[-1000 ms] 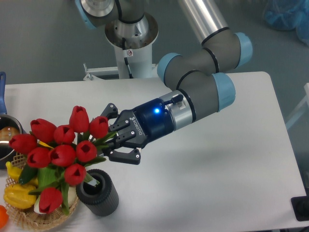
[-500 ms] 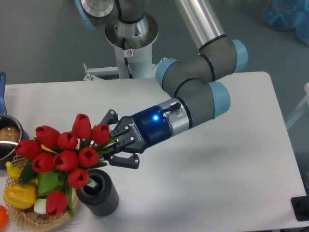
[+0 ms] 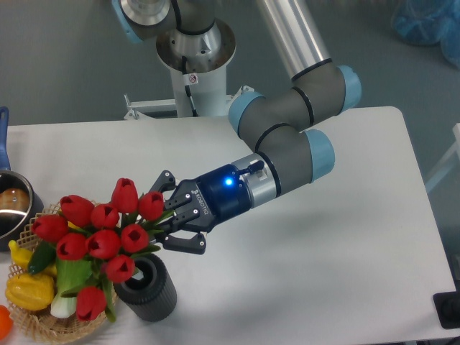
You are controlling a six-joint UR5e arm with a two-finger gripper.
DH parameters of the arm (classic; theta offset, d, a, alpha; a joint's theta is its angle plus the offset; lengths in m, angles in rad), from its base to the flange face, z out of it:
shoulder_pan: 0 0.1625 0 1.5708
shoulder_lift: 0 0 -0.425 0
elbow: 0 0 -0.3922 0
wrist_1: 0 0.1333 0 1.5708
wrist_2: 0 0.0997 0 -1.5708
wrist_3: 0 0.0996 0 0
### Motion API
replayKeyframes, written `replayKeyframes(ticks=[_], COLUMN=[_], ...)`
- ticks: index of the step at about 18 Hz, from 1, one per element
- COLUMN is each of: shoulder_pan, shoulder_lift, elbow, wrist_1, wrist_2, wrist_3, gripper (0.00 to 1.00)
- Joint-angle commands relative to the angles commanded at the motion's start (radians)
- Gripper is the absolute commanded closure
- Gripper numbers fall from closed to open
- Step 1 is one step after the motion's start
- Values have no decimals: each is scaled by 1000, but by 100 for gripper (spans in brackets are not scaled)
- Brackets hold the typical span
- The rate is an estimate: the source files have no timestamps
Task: Insert the flowers into the vase
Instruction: 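Push the tulip stems down into the vase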
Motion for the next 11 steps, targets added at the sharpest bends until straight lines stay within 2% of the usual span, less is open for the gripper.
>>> replayKeyframes(ticks=[4, 11], shoulder_pan=[-3, -3], shoulder_lift=[-26, -28], elbow=[-25, -92], wrist_1=[0, 0], wrist_2=[2, 12], wrist_3=[66, 147], gripper=[100, 100])
